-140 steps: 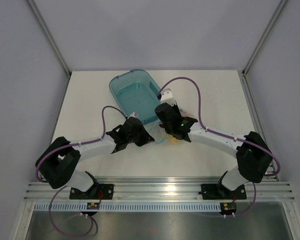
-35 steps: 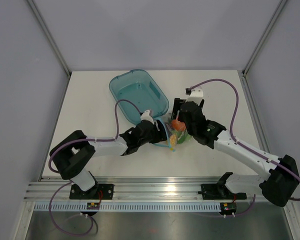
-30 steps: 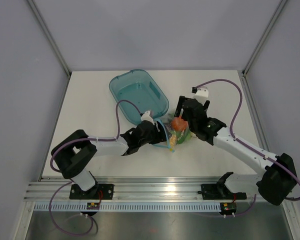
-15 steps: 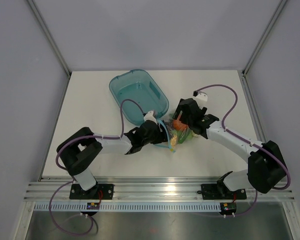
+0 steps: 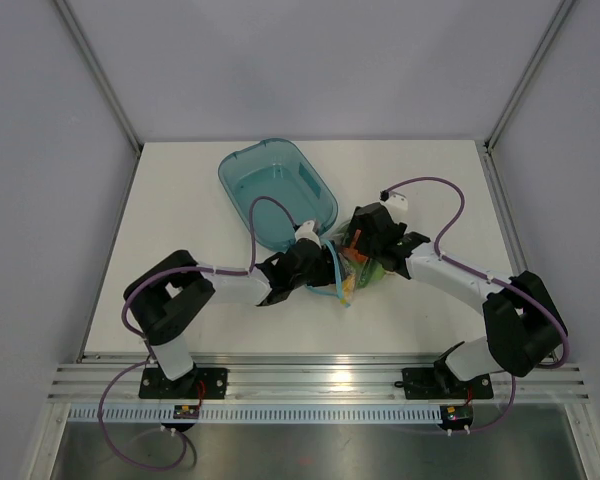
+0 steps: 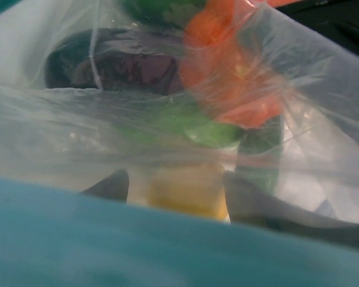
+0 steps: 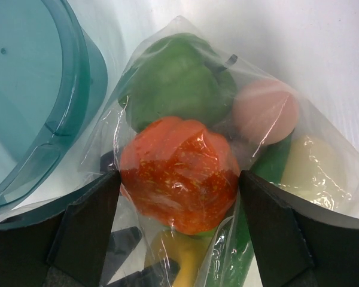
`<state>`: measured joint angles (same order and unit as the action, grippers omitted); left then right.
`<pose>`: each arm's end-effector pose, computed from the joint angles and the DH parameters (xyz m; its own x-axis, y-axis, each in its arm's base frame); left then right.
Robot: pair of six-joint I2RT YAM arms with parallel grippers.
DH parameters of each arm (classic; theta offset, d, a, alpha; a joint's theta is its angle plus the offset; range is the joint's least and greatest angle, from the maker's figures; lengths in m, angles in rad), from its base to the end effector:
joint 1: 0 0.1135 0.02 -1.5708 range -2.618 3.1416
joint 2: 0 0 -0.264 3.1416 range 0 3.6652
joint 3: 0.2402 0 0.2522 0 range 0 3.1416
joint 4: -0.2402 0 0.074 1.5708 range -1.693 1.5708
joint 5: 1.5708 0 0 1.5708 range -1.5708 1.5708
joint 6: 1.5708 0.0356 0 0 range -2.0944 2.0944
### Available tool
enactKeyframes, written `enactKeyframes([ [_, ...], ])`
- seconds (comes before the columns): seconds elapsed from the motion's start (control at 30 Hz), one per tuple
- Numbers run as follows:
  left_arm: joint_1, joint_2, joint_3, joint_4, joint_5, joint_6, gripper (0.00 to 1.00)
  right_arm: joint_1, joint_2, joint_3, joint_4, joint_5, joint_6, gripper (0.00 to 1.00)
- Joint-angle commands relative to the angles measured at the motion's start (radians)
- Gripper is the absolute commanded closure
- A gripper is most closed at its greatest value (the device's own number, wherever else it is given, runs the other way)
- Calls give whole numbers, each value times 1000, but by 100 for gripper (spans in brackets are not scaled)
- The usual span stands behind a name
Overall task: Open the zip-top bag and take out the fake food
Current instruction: Pick up the fake fruit from the zipper food storage bag.
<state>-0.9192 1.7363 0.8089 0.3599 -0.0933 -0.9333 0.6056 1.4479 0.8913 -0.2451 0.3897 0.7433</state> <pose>0.2153 -0.2769 0.1551 -0.7919 -0.2810 -0.5421 0.1809 0.7400 -0.6478 0.2557 0.1606 0.2202 -0.6443 0.3153 -0.6968 0.1720 0.9475 0.2697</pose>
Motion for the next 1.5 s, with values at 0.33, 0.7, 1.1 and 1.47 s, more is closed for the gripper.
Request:
enactKeyframes([
  [0.33, -29, 85, 102, -21, 6, 24, 38, -6, 22, -14, 36, -54, 16, 15],
  [0.7, -37, 89, 118, -75, -10, 17, 60, -6, 42, 3, 15, 4, -4, 24],
  [1.1, -37, -10, 65, -75, -25, 11, 68, -27, 37, 5, -2, 84, 25, 45],
  [1.47, -37, -132, 23, -99, -89, 31, 71, -33, 26, 5, -20, 146, 51, 57],
])
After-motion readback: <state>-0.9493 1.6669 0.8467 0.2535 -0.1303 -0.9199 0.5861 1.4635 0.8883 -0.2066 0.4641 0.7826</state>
